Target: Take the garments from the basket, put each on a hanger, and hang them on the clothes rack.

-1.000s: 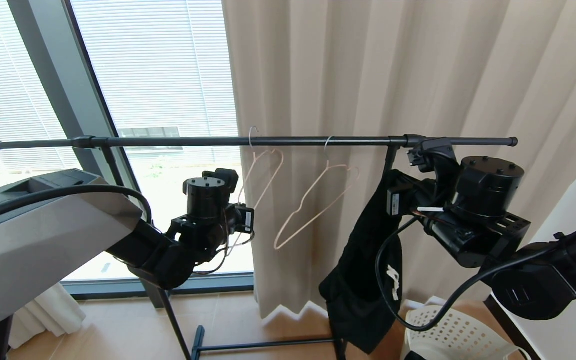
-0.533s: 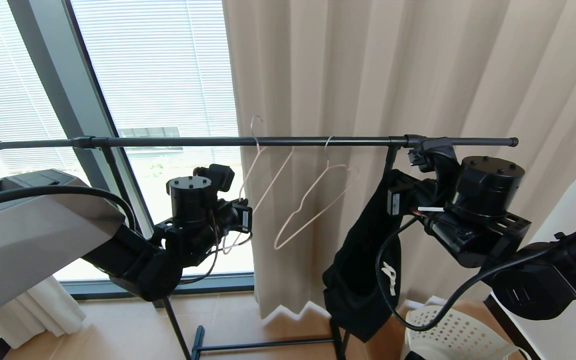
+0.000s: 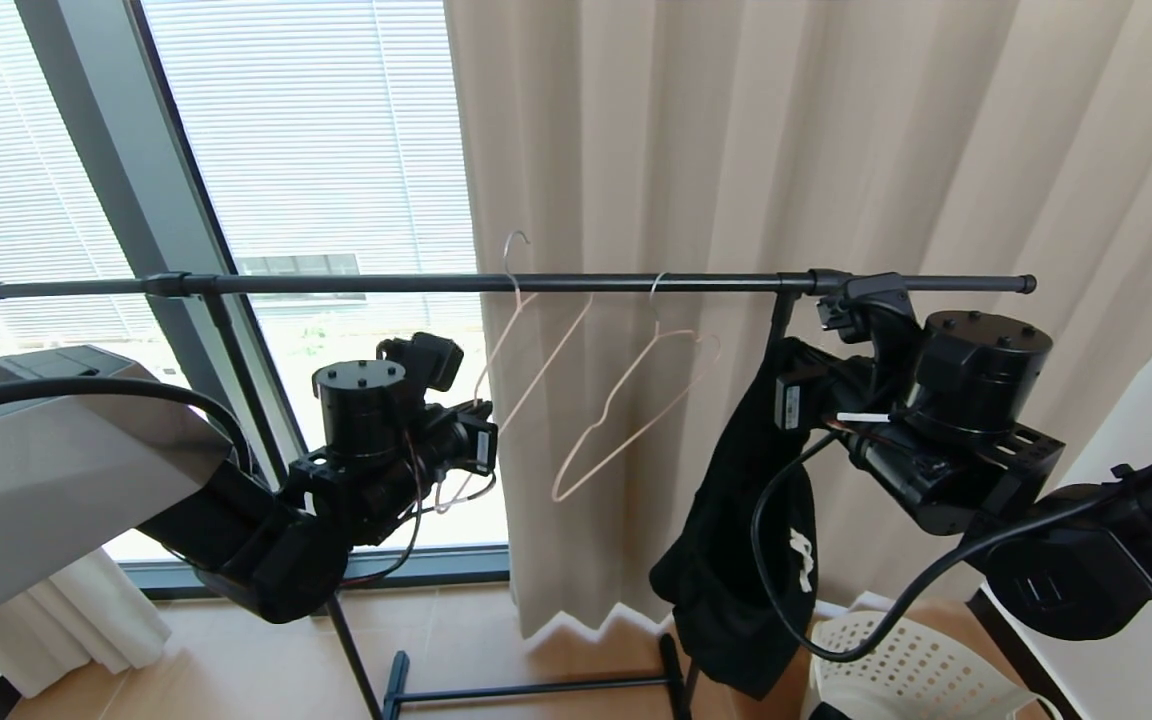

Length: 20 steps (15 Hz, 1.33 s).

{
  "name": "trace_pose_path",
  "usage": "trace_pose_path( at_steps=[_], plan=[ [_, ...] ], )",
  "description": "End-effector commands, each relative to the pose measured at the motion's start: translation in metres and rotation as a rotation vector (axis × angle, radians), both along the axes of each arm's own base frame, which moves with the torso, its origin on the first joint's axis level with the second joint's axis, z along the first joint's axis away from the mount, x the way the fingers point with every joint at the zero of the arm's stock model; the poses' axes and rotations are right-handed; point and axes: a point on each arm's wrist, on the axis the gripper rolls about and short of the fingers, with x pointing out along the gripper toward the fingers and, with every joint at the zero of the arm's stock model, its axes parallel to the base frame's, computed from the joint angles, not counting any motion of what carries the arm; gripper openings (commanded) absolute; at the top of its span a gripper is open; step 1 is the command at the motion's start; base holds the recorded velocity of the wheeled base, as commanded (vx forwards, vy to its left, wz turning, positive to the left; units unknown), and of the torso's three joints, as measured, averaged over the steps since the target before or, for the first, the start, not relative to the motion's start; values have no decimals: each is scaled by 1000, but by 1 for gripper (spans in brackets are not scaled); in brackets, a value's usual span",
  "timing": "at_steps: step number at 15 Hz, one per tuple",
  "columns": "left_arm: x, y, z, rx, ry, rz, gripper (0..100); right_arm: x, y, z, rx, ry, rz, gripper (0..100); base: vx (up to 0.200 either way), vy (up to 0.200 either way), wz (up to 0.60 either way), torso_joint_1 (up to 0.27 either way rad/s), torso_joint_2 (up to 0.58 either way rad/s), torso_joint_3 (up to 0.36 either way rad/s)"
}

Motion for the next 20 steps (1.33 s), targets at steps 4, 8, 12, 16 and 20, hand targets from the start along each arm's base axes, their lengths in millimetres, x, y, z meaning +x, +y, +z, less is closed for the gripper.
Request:
trace_pose_path(
  at_steps=[4, 8, 12, 16, 20],
  plan=[
    [0, 0, -1, 2, 3, 2, 0, 0, 0, 0, 0, -2, 0, 0, -150, 0, 0, 4, 2, -1],
    [2, -1, -6, 7, 12, 2, 0, 0, 0, 0, 0, -2, 0, 0, -200, 0, 0, -4, 1, 1],
    [4, 4, -5, 10, 3, 13, 0, 0, 0, -1, -1, 1, 0, 0, -100, 0, 0, 2, 0, 0],
    [-2, 6, 2, 7, -127, 4, 0, 0, 0, -2, -3, 5, 0, 0, 0, 0, 0, 0, 0, 0],
    [-2, 7, 6, 2, -174, 5, 0, -1, 0, 1, 1, -3, 0, 0, 0, 0, 0, 0, 0, 0]
  ],
)
